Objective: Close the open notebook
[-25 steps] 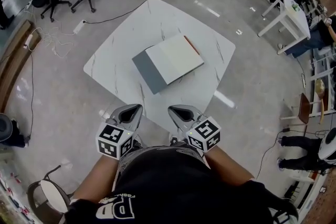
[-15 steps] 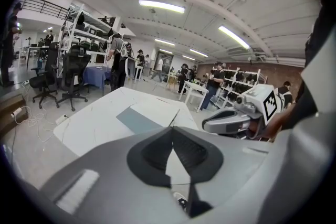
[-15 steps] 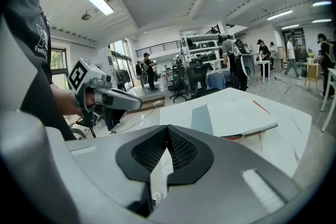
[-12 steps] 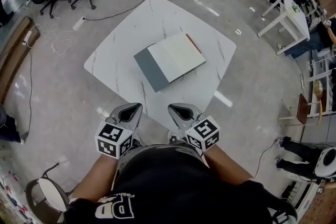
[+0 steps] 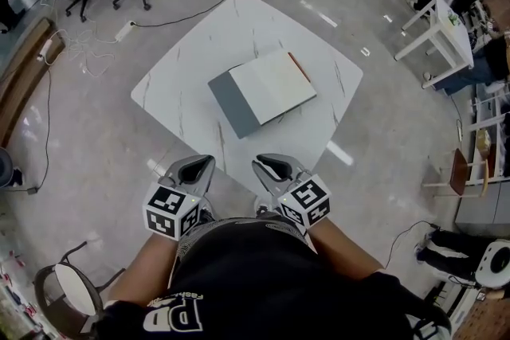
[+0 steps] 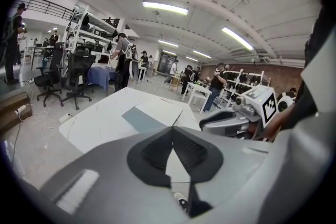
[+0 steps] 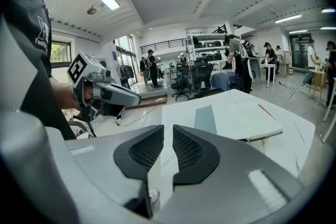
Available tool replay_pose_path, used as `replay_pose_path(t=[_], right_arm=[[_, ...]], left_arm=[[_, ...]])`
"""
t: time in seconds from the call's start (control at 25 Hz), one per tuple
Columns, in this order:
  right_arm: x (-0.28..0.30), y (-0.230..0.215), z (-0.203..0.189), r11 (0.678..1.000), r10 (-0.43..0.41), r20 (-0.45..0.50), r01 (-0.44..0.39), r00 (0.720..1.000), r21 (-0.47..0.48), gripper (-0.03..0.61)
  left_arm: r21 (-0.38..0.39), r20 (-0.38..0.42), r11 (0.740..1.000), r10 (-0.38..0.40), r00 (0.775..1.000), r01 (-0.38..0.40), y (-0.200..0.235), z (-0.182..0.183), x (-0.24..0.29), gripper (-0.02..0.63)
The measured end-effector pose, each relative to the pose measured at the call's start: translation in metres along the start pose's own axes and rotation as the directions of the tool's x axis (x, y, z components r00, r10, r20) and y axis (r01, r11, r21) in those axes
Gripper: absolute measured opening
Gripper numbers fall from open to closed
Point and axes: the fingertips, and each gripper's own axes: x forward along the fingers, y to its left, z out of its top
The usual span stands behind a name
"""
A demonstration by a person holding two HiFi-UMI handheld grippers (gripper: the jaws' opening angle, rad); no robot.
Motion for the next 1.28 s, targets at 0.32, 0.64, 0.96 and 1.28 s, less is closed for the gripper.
replay_pose_path(t=[0.32, 0.64, 0.96, 1.28], right_arm=[[0.019, -0.004, -0.021, 0.973, -0.037, -0.133, 0.005, 0.990, -0.229, 0.032], [0.055, -0.023, -0.064, 0.938, -0.065, -0.261, -0.030, 0.963, -0.347, 0.032], [0.081, -0.034, -0.082, 0.879, -0.091, -0.330, -0.080, 0.940, -0.471, 0.032], [0.100, -0.037, -0.088, 0.803, -0.125, -0.365, -0.121, 0.923, -0.583, 0.032]], left_arm=[[-0.025, 0.001, 0.999, 0.026, 1.000, -0.026, 0.008, -0.005, -0.008, 0.058], [-0.064, 0.001, 0.996, 0.069, 0.998, -0.069, 0.017, -0.018, -0.023, 0.058], [-0.126, 0.011, 0.982, 0.145, 0.989, -0.143, 0.032, -0.038, -0.046, 0.058], [-0.174, 0.023, 0.965, 0.201, 0.979, -0.194, 0.039, -0.049, -0.068, 0.058]])
